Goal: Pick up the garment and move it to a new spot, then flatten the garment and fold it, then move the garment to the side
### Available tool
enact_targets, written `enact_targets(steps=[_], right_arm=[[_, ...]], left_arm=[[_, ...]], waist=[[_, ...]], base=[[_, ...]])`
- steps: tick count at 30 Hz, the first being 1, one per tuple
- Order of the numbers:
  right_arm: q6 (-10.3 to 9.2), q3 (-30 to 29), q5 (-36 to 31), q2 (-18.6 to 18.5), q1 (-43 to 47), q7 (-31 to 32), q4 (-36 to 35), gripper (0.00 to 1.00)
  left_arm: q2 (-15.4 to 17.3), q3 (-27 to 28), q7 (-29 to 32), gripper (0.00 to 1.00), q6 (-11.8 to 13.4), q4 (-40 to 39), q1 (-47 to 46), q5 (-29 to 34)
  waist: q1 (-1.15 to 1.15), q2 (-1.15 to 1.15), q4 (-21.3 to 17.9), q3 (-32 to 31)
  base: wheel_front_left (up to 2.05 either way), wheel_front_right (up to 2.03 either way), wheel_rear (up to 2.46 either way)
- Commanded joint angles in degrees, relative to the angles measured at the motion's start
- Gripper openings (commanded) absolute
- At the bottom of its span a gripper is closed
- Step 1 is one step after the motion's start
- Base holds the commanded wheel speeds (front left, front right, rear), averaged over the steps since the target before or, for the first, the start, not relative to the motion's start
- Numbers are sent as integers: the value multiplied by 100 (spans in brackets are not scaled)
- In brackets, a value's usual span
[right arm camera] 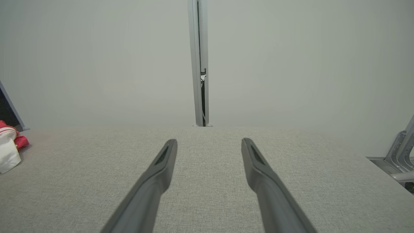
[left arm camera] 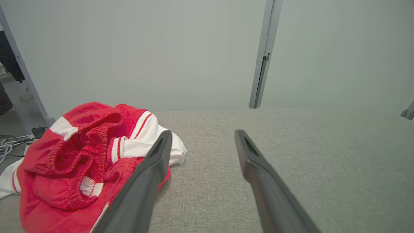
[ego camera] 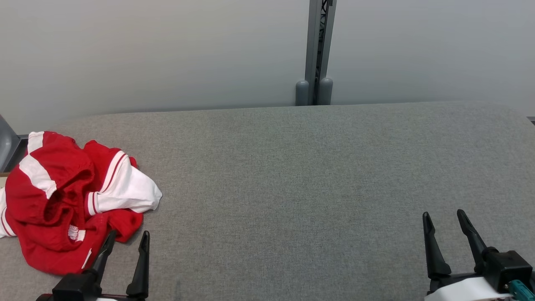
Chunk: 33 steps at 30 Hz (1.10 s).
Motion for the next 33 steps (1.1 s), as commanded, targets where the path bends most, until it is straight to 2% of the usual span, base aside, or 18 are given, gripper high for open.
enact_targets(steps=[1,12,22,33], right_arm=[[24,-33,-135,-51,56,-79,-43,100],[20,-152,-340,-59,114,-199,24,100],[20,-178,-647,-65,195,-299,49,100],[21,-218,-596,-64,180,-311,75,100]], left_arm=[[39,35,-58,100,-14,-47,36,176],[-10,135,-179,100,-33,2,125,577],[-65,168,-279,100,-70,167,177,692],[-48,107,-290,100,-75,232,149,513]], waist=[[0,0,3,0],[0,0,34,2],[0,0,35,-3],[0,0,18,6]], base=[[0,0,0],[0,0,0],[0,0,0],[0,0,0]])
